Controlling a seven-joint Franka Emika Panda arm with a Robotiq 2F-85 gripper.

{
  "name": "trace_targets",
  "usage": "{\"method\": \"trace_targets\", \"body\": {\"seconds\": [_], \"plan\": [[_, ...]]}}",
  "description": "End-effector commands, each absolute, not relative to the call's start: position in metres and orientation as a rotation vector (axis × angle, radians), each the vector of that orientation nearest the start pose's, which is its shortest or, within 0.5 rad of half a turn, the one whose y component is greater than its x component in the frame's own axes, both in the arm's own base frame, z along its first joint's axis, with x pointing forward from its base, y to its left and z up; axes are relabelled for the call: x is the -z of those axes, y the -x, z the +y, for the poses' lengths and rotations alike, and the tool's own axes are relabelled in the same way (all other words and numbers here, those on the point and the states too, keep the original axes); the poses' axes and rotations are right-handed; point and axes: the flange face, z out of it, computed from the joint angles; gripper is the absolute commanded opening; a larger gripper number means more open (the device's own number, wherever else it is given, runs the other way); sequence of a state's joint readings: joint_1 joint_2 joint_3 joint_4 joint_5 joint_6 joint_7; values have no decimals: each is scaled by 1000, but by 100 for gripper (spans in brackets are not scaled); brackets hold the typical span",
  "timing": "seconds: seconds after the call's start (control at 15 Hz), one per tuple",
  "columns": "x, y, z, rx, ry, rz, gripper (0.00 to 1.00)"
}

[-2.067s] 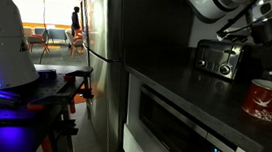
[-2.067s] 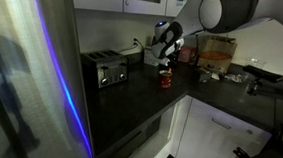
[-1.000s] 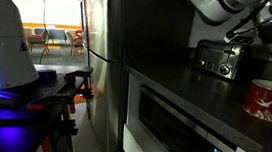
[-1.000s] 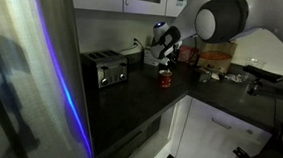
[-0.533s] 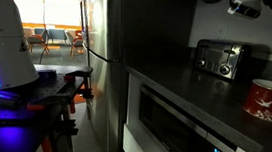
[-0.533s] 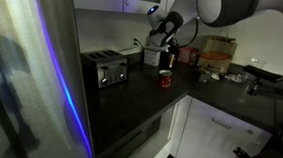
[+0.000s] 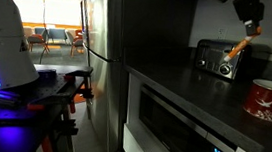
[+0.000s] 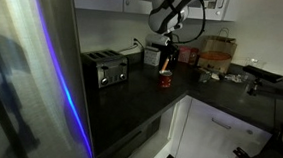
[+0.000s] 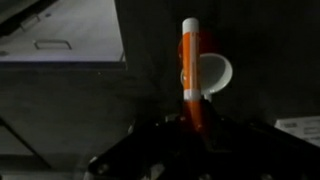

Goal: Remove the marker from the cup

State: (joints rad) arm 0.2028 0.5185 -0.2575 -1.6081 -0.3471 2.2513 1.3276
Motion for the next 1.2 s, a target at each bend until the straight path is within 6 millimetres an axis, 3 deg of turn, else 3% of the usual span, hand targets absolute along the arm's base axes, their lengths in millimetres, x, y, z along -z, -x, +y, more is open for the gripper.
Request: {"method": "trace_targets", "body": {"seconds": [0.0,0.27,0.53,0.67,0.8,0.87,0.93,1.13], "plan": [[-325,-674,-11,373,2695,1750,5],[-260,-666,1,121,2524,1729,5],[-201,-660,-7,-138,2386,1627,5],[-181,-655,-10,-264,2343,1540,5],[-174,-652,-12,-312,2326,1442,5],[-175,-651,-10,-314,2329,1393,44],[-178,-651,-8,-315,2334,1370,45],[-201,-649,-3,-142,2509,1405,66]]}}
